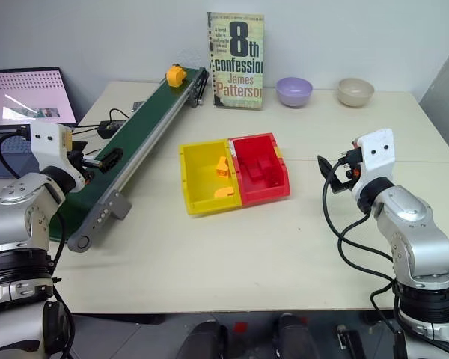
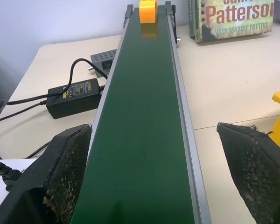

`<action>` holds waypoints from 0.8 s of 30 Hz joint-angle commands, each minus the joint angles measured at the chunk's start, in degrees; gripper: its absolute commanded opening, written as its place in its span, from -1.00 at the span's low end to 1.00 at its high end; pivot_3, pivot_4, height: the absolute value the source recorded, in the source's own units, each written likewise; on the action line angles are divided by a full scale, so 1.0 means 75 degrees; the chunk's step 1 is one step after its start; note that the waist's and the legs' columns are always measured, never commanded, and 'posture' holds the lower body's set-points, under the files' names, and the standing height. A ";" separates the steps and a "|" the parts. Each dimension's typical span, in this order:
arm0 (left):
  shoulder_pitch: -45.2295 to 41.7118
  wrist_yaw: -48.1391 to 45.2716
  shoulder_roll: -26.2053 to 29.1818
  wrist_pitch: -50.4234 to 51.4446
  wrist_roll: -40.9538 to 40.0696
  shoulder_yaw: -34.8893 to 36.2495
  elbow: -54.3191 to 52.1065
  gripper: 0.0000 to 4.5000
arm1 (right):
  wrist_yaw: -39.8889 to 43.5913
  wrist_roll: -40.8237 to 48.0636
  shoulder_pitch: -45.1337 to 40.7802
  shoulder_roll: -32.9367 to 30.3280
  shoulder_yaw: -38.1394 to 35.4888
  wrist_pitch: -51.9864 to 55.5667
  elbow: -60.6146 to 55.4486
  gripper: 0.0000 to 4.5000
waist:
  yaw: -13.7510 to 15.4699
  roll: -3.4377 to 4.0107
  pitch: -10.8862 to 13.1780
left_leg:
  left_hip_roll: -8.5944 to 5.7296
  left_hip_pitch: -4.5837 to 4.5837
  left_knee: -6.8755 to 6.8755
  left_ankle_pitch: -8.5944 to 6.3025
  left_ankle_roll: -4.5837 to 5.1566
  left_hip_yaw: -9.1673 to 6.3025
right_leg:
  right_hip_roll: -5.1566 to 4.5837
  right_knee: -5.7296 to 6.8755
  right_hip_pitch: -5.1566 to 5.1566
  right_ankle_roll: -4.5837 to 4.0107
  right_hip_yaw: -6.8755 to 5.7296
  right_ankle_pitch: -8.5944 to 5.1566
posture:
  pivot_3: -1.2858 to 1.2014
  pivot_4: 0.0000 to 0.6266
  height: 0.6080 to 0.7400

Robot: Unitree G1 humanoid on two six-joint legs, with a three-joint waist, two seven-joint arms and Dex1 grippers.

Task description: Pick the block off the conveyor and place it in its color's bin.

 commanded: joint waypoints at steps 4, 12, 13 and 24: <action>0.0119 0.0009 0.0148 0.0020 -0.0161 0.0296 -0.0466 0.99 | 0.0037 -0.0016 -0.0093 -0.0048 -0.0104 -0.0056 -0.0241 1.00 | 0.0000 0.0000 0.0000 | 0.0001 0.0000 0.0000 0.0000 0.0000 -0.0002 | 0.0000 0.0001 0.0000 0.0000 0.0001 0.0000 | 0.03 -0.52 1.00; 0.0310 0.0059 0.0173 -0.0004 -0.0331 0.0636 -0.0457 0.99 | 0.0595 0.0236 -0.0391 -0.0160 0.0087 -0.0073 -0.0223 1.00 | -0.0002 0.0000 0.0000 | 0.0002 0.0001 0.0000 0.0000 0.0000 -0.0001 | 0.0000 0.0001 0.0000 0.0000 -0.0001 0.0000 | 0.03 -0.52 1.00; 0.0293 0.0016 0.0157 -0.0046 -0.0370 0.0667 -0.0421 0.99 | 0.0844 0.0414 -0.0504 -0.0168 0.0151 -0.0050 -0.0250 1.00 | -0.0002 0.0000 0.0000 | 0.0002 0.0001 0.0000 0.0000 0.0000 -0.0001 | 0.0000 0.0001 0.0000 0.0000 0.0000 0.0000 | 0.03 -0.52 1.00; -0.0300 -0.1064 0.0343 -0.0193 -0.0664 0.0527 0.0639 0.99 | 0.3420 0.2754 -0.1795 -0.0277 0.1067 0.0823 -0.0562 1.00 | -0.0003 -0.0003 -0.0002 | 0.0003 0.0004 -0.0001 0.0000 0.0001 -0.0007 | 0.0005 -0.0002 0.0003 -0.0001 -0.0012 0.0000 | 0.03 -0.52 1.00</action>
